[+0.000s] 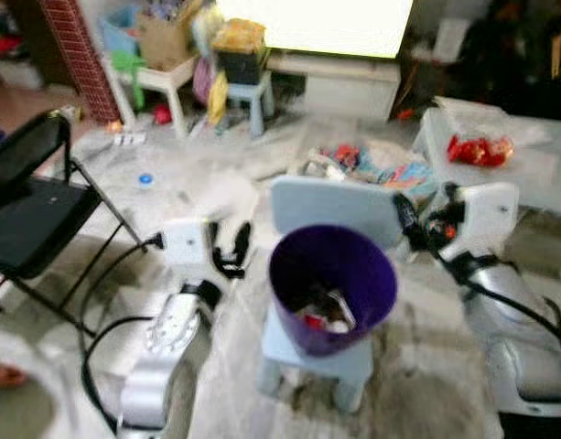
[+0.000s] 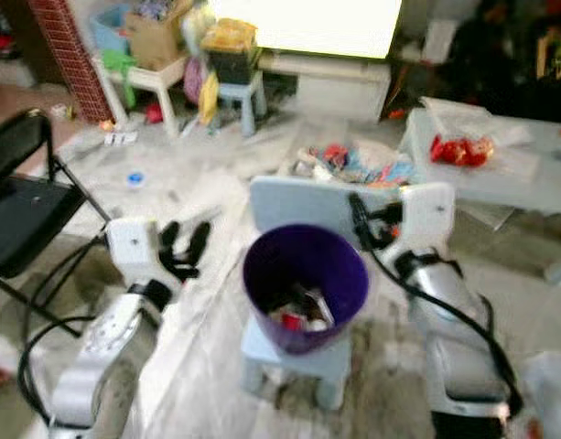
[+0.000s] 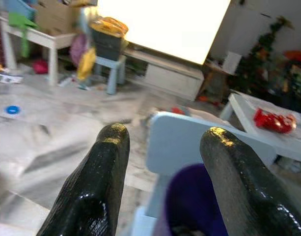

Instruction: Picking trash to rubbish bin

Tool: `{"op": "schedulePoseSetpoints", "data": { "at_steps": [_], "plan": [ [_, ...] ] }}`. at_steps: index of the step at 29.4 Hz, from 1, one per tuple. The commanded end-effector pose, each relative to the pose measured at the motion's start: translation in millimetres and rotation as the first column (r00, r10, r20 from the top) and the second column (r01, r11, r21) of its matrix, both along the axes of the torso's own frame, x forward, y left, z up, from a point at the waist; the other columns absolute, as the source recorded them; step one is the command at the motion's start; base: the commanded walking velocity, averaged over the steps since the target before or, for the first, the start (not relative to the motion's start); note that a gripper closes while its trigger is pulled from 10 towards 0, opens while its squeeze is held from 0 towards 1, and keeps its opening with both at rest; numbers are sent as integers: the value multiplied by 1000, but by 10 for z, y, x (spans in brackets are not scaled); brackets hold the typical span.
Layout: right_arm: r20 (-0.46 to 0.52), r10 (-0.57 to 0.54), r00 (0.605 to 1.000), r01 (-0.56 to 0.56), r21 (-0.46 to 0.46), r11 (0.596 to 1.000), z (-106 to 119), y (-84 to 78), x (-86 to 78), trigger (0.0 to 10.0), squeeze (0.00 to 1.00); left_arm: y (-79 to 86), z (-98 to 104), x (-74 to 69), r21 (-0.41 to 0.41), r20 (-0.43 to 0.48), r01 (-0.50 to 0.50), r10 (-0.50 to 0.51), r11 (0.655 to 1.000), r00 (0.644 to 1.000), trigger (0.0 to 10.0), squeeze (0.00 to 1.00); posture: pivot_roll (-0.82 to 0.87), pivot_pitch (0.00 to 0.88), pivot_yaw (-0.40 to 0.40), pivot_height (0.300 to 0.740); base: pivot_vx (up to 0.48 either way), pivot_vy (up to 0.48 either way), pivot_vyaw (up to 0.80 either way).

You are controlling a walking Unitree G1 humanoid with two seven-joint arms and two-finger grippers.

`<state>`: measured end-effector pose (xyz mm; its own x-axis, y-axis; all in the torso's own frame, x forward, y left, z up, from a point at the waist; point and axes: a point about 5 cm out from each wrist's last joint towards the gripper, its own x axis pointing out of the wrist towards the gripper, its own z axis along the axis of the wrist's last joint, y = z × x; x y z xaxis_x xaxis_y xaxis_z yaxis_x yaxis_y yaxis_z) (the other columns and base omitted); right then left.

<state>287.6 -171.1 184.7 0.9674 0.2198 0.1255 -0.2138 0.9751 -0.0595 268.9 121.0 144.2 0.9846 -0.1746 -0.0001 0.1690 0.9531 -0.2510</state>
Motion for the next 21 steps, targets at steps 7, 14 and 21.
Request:
{"op": "schedulePoseSetpoints", "data": {
  "at_steps": [7,14,21],
  "plan": [
    [8,-27,1000,27,-11,1000,28,-78,1,10000,0,-81,33,9,-13,17,21,-21,1000,1000,10000,0,-9,93,-11,740,0,247,0],
    [11,-30,1000,30,-8,1000,37,-76,14,10000,0,-83,46,31,-17,21,13,-13,1000,1000,10000,0,-10,91,-11,740,0,0,0],
    [10,-28,1000,28,-8,1000,43,-65,41,10000,0,-82,56,54,-19,27,10,-9,1000,1000,10000,0,-11,83,-10,740,0,0,-593]
  ]
}}
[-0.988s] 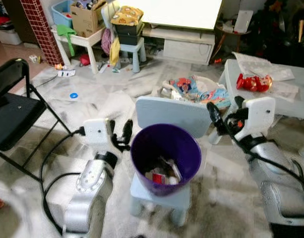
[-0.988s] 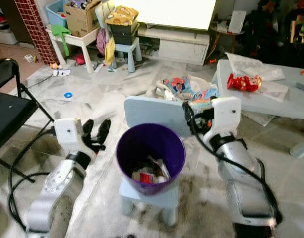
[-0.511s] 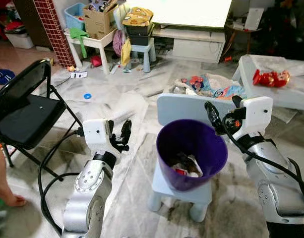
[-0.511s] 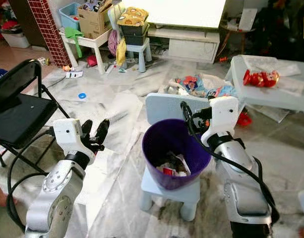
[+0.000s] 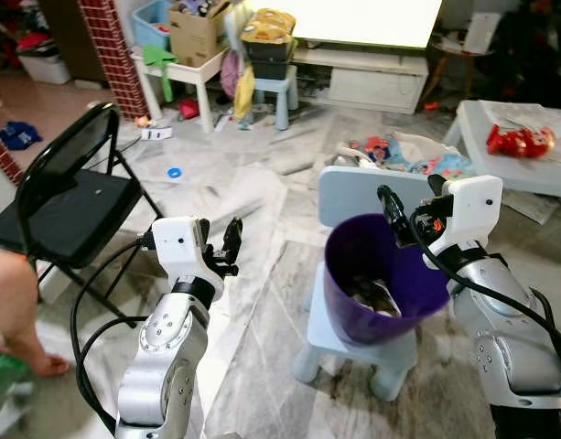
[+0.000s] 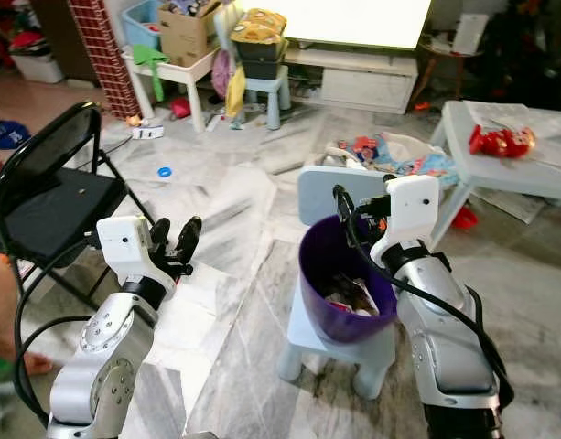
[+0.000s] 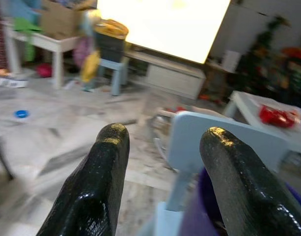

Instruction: Picking trash to rubbish bin

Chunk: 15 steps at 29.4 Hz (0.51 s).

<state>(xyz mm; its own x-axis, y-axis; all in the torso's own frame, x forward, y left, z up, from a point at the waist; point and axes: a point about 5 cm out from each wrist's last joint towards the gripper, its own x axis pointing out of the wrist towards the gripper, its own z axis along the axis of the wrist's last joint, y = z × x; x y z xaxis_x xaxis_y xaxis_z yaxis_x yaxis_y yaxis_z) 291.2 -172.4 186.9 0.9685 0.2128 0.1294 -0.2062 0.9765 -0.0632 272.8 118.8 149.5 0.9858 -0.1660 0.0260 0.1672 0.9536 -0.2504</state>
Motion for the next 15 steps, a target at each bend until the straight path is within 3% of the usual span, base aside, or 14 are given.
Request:
{"op": "schedulePoseSetpoints", "data": {
  "at_steps": [1,15],
  "plan": [
    [6,-20,1000,20,-5,1000,24,-49,7,10000,0,-61,6,17,-16,2,18,-18,1000,1000,10000,0,-11,83,-10,740,0,0,-800],
    [16,-1,1000,1,-8,1000,51,-13,32,10000,0,-84,42,52,-30,17,11,-11,1000,1000,10000,0,-18,83,-18,740,0,0,-800]
  ]
}}
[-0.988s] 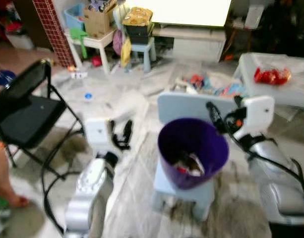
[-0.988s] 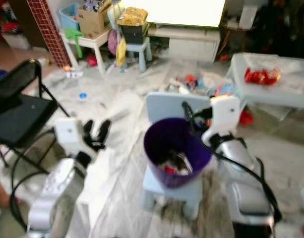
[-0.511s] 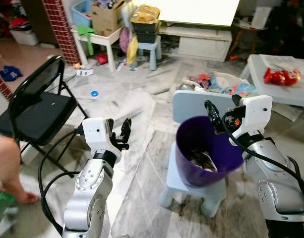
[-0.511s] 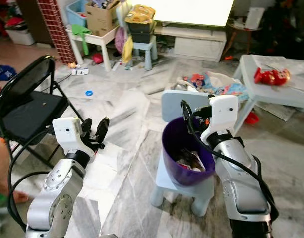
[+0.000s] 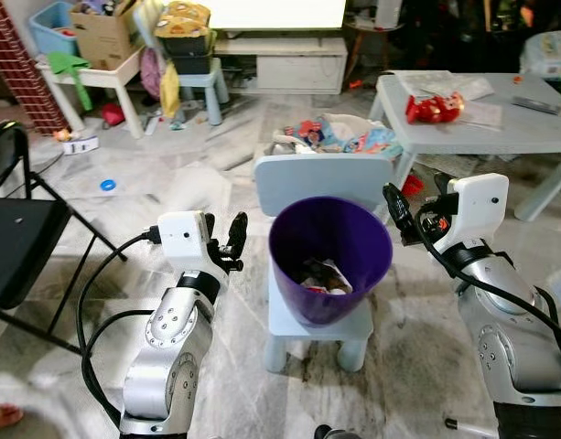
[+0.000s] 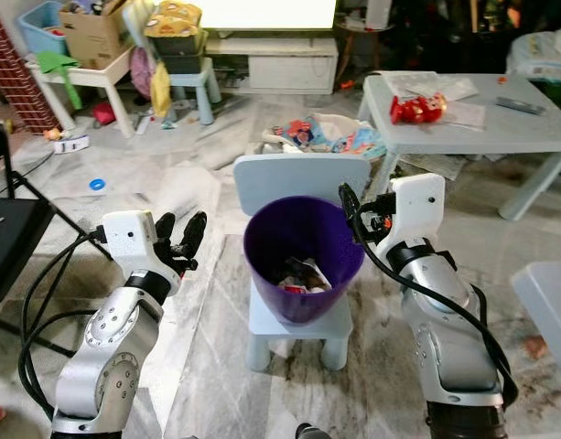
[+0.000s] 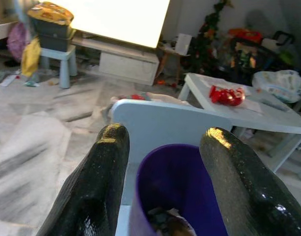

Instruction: Picking trash to rubbish bin

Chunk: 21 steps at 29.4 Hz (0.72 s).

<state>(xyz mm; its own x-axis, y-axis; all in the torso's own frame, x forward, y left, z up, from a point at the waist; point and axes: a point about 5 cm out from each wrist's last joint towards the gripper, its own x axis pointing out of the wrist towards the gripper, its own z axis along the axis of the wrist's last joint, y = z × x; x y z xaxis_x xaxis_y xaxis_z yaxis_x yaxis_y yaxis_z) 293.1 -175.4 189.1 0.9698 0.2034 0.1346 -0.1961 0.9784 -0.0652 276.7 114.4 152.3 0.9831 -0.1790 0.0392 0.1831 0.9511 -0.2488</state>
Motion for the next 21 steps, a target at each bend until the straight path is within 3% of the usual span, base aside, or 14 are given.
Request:
{"op": "schedulePoseSetpoints", "data": {
  "at_steps": [1,7,21],
  "plan": [
    [10,10,1000,-10,-7,1000,29,18,13,10000,0,-38,15,14,-29,4,-3,3,1000,1000,10000,0,-18,83,-18,740,0,0,-800],
    [12,11,1000,-11,-2,1000,35,4,11,10000,0,-23,19,24,-25,8,-9,9,1000,1000,10000,0,-18,82,-21,740,0,0,-800],
    [11,9,1000,-9,-11,1000,30,-1,-18,10000,0,-55,26,19,-34,9,7,-7,999,1000,10000,0,-24,95,-21,740,0,0,0]
  ]
}}
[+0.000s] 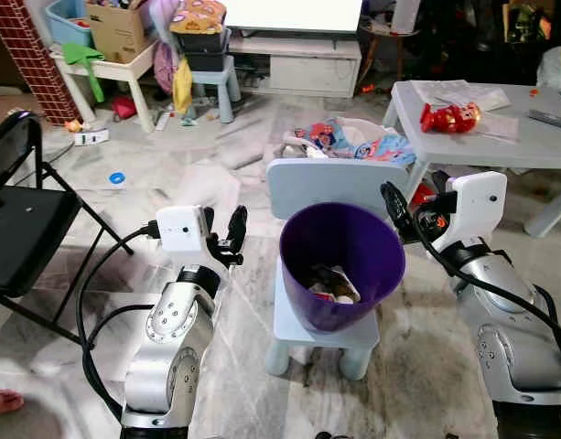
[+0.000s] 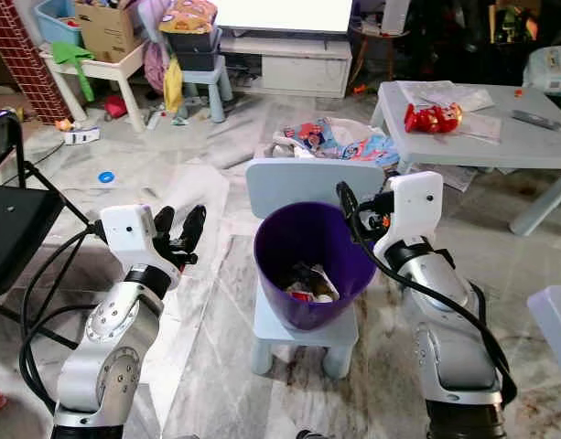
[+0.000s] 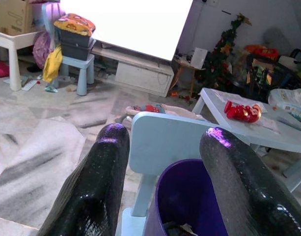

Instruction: Picking trash to rubbish bin

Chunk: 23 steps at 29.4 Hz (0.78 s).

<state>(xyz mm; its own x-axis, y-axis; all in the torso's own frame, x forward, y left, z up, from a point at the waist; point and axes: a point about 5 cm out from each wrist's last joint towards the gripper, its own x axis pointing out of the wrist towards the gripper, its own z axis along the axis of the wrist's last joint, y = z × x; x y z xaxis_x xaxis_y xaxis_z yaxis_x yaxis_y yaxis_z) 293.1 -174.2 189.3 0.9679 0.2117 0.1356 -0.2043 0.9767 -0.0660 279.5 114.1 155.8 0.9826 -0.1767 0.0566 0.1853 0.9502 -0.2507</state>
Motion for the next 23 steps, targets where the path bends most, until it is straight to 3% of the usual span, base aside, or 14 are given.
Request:
{"op": "schedulePoseSetpoints", "data": {
  "at_steps": [1,7,23],
  "plan": [
    [9,1,1000,-1,-10,1000,28,-12,-18,10000,0,-50,-9,-8,-28,-8,8,-9,1000,1000,10000,0,-24,95,-21,740,0,0,0],
    [9,0,1000,0,-10,1000,26,-12,-19,10000,0,-47,-7,-3,-30,-7,7,-8,1000,1000,10000,0,-24,95,-21,740,0,0,0],
    [9,0,1000,1,-10,1000,27,-13,-12,10000,0,-46,-13,9,-27,-10,5,-5,1000,1000,10000,0,-26,93,-21,740,-272,0,0]
  ]
}}
